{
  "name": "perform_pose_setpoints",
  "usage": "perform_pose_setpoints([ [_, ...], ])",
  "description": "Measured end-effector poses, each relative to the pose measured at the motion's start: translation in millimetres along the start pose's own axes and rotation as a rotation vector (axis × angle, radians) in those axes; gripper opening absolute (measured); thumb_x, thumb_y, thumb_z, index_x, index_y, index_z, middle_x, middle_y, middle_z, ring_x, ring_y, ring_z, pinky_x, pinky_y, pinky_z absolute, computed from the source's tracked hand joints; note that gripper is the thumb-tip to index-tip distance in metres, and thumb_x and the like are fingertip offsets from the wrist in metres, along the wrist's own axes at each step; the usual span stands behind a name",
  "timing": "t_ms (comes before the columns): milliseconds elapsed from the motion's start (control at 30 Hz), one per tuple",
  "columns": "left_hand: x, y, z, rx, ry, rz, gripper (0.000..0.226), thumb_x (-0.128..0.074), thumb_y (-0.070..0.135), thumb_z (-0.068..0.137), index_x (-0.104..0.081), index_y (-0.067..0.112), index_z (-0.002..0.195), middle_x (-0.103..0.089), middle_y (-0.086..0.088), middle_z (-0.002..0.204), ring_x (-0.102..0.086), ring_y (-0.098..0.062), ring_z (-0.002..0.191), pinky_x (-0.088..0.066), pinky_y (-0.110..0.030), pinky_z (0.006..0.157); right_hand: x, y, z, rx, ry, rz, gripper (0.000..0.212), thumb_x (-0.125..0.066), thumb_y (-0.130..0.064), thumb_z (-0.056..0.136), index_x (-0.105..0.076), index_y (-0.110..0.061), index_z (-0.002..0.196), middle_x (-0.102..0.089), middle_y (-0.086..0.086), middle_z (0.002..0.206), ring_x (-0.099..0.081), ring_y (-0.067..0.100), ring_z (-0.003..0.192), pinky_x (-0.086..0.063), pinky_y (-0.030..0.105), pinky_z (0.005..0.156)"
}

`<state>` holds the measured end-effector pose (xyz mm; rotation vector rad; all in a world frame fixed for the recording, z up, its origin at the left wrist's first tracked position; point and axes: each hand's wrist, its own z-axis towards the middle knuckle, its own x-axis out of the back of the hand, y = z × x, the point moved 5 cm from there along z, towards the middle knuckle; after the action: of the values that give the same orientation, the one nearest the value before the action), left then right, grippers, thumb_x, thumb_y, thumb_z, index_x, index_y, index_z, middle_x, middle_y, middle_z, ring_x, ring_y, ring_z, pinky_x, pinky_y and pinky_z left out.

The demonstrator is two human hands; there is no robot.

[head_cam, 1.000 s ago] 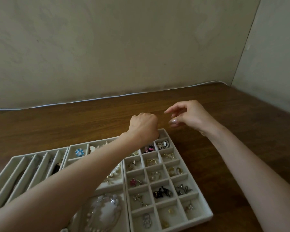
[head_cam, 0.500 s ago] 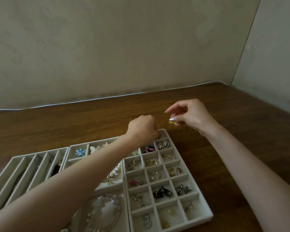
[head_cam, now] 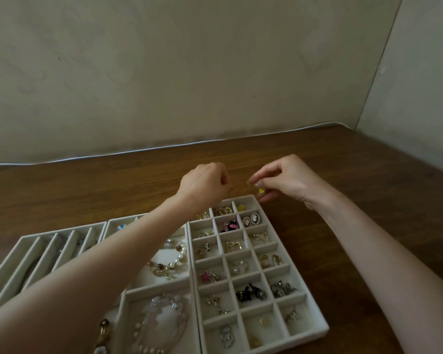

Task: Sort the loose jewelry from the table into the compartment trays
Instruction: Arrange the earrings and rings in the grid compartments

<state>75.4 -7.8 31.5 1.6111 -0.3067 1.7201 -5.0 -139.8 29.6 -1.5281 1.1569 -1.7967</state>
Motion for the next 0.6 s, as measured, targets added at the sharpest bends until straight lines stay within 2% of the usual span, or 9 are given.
perform_pose_setpoints([
  [100, 0, -4, -3, -0.005, 0.011, -0.007, 0.009, -0.057, 0.026, 0.091, -0.059, 0.017, 0.094, -0.058, 0.004, 0.086, -0.058, -0.016, 0.082, -0.048, -0.029, 0.068, -2, -4, -1, 0.052, 0.036, -0.099, 0.01, -0.067, -0.008, 0.084, -0.073, -0.016, 0.087, -0.069, 0.0, 0.097, -0.068, 0.011, 0.083, -0.057, 0.025, 0.074],
  [200, -3, -5, -5, -0.016, 0.012, -0.029, 0.01, -0.057, 0.026, 0.091, -0.059, 0.017, 0.093, -0.058, 0.004, 0.086, -0.058, -0.015, 0.08, -0.049, -0.028, 0.069, -7, -5, 1, 0.087, 0.039, -0.249, 0.007, -0.071, -0.015, 0.082, -0.071, -0.022, 0.083, -0.067, -0.009, 0.096, -0.056, 0.004, 0.097, -0.042, 0.027, 0.09],
  [333, -4, -3, -5, -0.033, 0.028, -0.05, 0.01, -0.057, 0.027, 0.09, -0.06, 0.018, 0.093, -0.058, 0.005, 0.087, -0.057, -0.015, 0.082, -0.05, -0.03, 0.07, -14, -4, 1, 0.065, -0.014, -0.285, 0.005, -0.071, -0.019, 0.082, -0.07, -0.022, 0.084, -0.063, -0.014, 0.087, -0.053, -0.002, 0.087, -0.041, 0.026, 0.085],
  [500, -4, -3, -5, -0.046, 0.034, -0.074, 0.01, -0.057, 0.026, 0.09, -0.06, 0.017, 0.093, -0.059, 0.005, 0.087, -0.057, -0.013, 0.08, -0.048, -0.027, 0.068, -22, -1, 3, 0.01, -0.058, -0.349, 0.01, -0.071, -0.02, 0.081, -0.067, -0.027, 0.076, -0.057, -0.017, 0.086, -0.052, 0.006, 0.096, -0.044, 0.031, 0.09],
  [600, -5, -4, -5, -0.048, 0.036, -0.08, 0.008, -0.057, 0.026, 0.09, -0.06, 0.018, 0.092, -0.059, 0.005, 0.086, -0.056, -0.013, 0.079, -0.047, -0.026, 0.066, -24, 3, 4, -0.045, -0.07, -0.349, 0.008, -0.071, -0.02, 0.082, -0.068, -0.026, 0.078, -0.059, -0.013, 0.094, -0.053, 0.009, 0.102, -0.042, 0.031, 0.09],
])
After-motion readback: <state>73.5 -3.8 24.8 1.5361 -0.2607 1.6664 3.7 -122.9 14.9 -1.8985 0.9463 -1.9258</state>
